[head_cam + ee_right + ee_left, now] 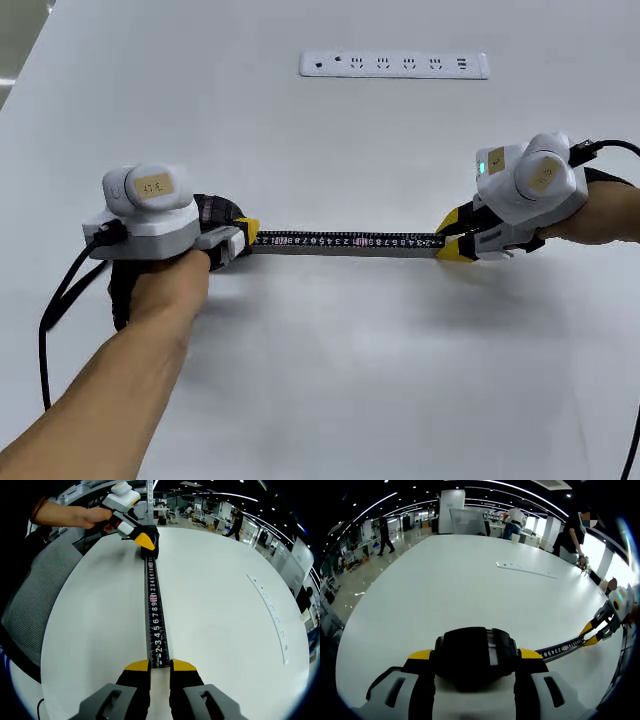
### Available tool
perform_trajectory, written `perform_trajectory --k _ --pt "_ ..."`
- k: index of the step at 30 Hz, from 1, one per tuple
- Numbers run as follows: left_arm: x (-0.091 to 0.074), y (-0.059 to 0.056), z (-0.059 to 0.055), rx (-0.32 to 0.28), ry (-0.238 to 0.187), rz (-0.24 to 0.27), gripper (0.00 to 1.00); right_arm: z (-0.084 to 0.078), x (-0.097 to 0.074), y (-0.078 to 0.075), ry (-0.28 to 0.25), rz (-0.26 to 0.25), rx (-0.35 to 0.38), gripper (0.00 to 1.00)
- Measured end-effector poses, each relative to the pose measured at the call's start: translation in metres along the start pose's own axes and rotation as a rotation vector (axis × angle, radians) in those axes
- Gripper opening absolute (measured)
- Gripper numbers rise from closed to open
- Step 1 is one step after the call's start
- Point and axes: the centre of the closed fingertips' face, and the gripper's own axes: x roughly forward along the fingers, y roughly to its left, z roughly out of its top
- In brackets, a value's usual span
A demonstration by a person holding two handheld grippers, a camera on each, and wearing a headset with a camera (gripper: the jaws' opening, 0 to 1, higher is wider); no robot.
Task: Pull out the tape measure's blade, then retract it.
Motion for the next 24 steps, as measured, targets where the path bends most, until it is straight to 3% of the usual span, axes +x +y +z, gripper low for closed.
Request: perform_trajectory --k 24 --pt "-0.0020 -0.0020 -0.0014 -0.001 0.002 -0.003 0.59 0.0062 0.0021 0.0009 -0.002 0.000 -0.006 0.10"
